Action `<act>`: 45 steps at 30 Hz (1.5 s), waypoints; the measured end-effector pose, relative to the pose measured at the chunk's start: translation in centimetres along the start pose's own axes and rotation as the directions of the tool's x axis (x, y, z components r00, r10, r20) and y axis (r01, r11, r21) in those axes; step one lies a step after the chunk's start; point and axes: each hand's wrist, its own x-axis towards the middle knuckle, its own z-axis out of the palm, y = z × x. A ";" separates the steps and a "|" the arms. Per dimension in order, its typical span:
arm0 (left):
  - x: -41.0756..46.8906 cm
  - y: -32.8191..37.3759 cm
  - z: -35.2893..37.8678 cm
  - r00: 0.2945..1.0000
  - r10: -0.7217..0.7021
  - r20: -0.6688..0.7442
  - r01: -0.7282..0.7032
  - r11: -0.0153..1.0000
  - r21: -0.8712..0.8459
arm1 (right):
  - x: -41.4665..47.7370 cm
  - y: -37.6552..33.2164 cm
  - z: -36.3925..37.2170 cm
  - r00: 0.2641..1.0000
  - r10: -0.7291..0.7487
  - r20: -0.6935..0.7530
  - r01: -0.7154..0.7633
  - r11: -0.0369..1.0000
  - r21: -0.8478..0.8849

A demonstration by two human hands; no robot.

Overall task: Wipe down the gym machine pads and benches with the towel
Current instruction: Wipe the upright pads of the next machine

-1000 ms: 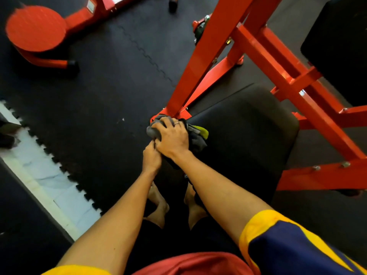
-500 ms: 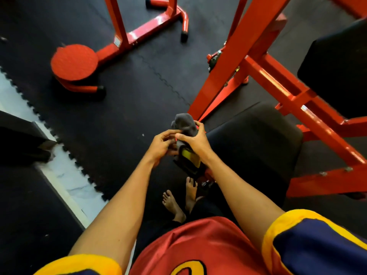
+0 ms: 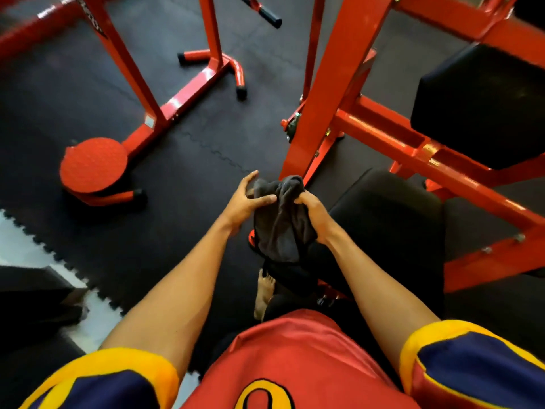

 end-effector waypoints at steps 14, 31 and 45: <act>11.2 9.4 0.7 0.967 -0.002 0.255 -0.093 0.927 0.362 | 3.7 -6.8 -1.5 0.817 -0.153 -0.557 0.004 0.966 -0.260; 22.2 20.7 6.4 0.579 -0.039 0.814 -0.734 0.408 0.542 | 0.4 -9.9 0.4 0.279 -0.129 -0.952 0.221 0.973 -0.067; 24.5 30.8 18.7 0.351 0.071 0.934 -0.887 0.345 0.307 | -2.0 -18.1 -6.4 0.110 -0.137 -0.984 0.366 0.926 -0.088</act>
